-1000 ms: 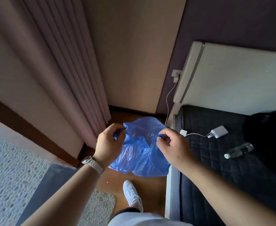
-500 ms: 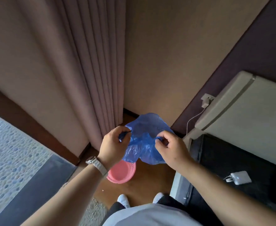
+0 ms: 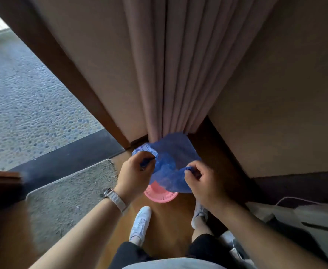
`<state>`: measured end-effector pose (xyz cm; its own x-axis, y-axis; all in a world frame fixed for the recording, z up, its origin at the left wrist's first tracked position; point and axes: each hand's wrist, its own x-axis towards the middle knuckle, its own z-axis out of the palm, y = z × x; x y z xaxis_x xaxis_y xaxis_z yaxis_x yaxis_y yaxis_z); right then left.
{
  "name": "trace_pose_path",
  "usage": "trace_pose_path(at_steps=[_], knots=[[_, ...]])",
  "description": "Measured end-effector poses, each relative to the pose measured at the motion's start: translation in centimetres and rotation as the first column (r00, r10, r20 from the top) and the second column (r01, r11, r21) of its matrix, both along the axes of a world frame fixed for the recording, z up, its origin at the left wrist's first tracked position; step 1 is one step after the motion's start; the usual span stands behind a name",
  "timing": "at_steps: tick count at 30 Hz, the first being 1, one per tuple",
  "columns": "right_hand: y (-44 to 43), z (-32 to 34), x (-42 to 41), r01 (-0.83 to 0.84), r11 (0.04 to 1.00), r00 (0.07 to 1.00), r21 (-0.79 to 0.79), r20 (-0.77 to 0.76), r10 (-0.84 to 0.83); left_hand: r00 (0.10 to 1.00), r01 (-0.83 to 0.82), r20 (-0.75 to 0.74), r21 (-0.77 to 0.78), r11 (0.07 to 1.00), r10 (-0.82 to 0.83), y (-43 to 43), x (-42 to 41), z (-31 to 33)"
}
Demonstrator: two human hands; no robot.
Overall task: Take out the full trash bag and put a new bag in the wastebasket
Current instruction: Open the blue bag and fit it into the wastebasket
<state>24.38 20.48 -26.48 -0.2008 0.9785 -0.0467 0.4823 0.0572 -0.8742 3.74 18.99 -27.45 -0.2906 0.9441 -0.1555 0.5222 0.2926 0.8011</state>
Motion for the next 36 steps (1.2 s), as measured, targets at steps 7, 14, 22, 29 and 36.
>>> trace_pose_path(at_steps=[7, 14, 22, 29, 36], knots=[[3.7, -8.5, 0.3, -0.255, 0.957, 0.967, -0.14, -0.046, 0.251, 0.959, -0.273, 0.049, -0.121, 0.954, 0.281, -0.2, 3.1, -6.0], [4.0, -18.6, -1.2, -0.216, 0.958, 0.976, -0.191, -0.073, 0.205, 0.938, -0.313, 0.098, -0.173, 0.934, 0.333, -0.7, 3.9, -15.9], [1.2, -30.7, -1.4, -0.201, 0.96, 0.979, -0.197, -0.084, 0.188, 0.957, -0.249, 0.136, -0.075, 0.966, 0.257, -2.2, 4.2, -28.2], [-1.3, -36.6, -0.3, -0.241, 0.97, 0.968, -0.031, -0.084, 0.238, 0.925, -0.317, 0.244, 0.068, 0.946, 0.292, -5.5, 4.8, -34.9], [-5.3, -36.9, 2.6, -0.282, 0.941, 0.95, 0.188, -0.085, 0.301, 0.94, -0.295, 0.242, 0.221, 0.93, 0.241, -10.7, 7.4, -34.8]])
